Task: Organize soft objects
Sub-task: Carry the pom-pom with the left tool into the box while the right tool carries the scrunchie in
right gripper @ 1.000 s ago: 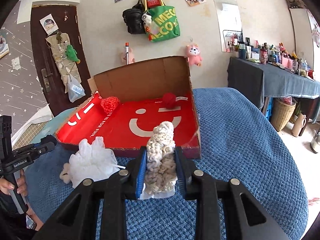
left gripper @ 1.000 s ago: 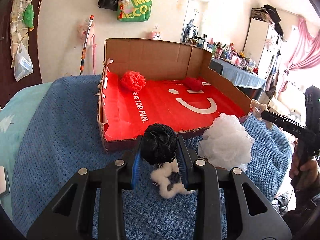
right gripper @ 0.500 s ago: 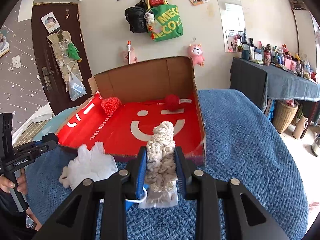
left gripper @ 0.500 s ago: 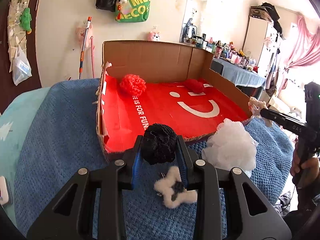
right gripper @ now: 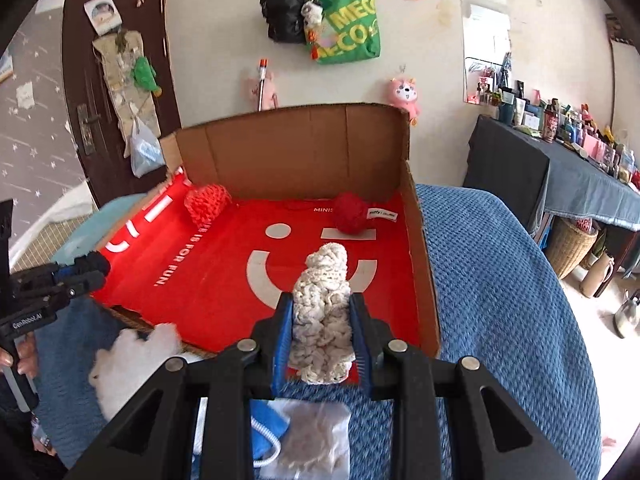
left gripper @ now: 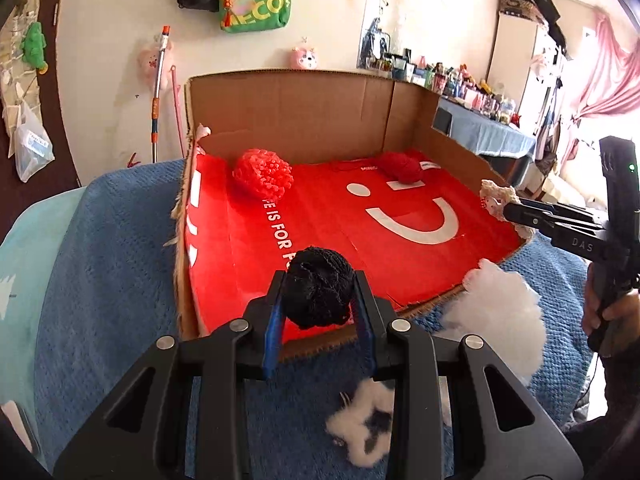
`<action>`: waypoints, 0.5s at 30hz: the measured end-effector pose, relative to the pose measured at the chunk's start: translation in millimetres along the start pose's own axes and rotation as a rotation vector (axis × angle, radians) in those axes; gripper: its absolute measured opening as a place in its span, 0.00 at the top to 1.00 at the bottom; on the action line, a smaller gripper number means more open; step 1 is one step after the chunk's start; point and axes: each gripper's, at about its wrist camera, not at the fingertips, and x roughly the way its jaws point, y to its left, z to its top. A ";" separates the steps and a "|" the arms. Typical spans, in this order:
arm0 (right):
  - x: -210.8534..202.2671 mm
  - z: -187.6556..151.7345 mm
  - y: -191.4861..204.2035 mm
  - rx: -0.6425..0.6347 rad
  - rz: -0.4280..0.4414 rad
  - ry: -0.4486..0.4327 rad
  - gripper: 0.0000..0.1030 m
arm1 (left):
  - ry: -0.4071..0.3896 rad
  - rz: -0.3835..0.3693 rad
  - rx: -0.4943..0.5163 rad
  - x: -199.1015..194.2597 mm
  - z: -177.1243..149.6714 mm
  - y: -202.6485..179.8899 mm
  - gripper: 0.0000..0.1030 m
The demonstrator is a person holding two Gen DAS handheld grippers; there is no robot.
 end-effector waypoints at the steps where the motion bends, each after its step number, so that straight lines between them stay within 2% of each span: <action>1: 4.8 1.4 0.6 -0.008 -0.007 0.011 0.71 | 0.015 0.005 0.003 6.6 2.3 0.9 0.71; 15: 62.4 9.6 11.6 -0.098 -0.080 0.165 0.71 | 0.133 0.024 0.049 50.8 13.7 0.9 0.71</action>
